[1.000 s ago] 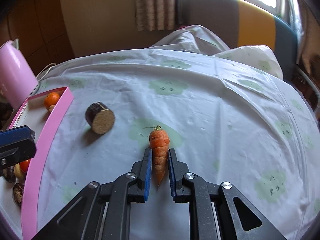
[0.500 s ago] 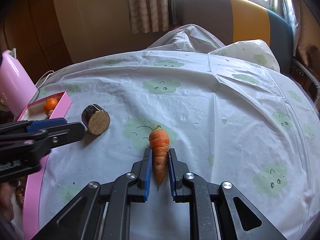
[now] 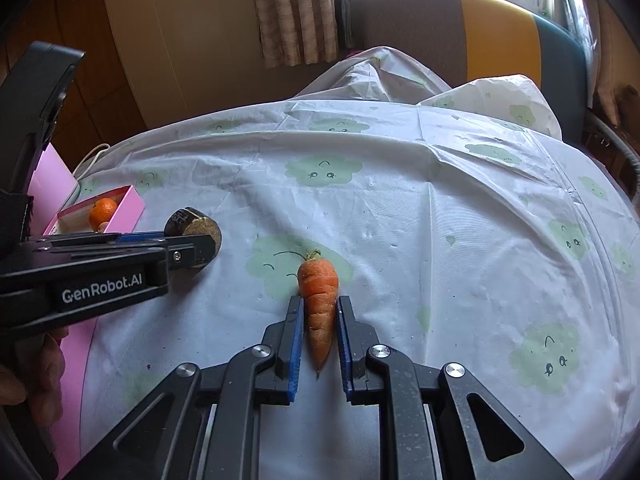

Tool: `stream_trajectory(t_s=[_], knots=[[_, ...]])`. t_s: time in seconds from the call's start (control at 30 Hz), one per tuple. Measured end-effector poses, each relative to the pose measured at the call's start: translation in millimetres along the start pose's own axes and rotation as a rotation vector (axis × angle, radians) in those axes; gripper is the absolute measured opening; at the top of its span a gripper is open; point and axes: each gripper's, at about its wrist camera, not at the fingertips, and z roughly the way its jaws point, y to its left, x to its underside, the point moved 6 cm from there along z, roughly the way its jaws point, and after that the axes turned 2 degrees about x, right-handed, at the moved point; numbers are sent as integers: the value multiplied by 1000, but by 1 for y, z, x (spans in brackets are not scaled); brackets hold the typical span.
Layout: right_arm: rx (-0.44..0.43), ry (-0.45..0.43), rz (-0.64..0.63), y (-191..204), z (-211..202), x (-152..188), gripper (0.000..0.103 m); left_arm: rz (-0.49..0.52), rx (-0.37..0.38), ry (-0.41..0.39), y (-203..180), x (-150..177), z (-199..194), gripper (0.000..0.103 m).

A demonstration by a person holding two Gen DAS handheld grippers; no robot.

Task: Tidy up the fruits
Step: 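Grasp the dark cut taro piece with the left gripper, then place the taro piece in the tray with the left gripper while the right gripper carries the carrot toward it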

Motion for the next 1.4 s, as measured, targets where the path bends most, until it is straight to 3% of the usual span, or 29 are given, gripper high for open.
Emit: stream_trajectory(t_s=[0.13, 0.83, 1.13, 1.4], knots=[[-22, 5, 20, -2, 1, 0, 17, 21, -5, -12, -5, 8, -10, 31], [27, -2, -24, 3, 2, 2, 17, 12, -18, -103, 0, 48, -83, 31], [61, -3, -54, 6, 2, 1, 17, -14, -42, -158, 23, 64, -117, 31], [90, -4, -79, 9, 2, 2, 17, -105, -103, -180, 71, 83, -133, 31]])
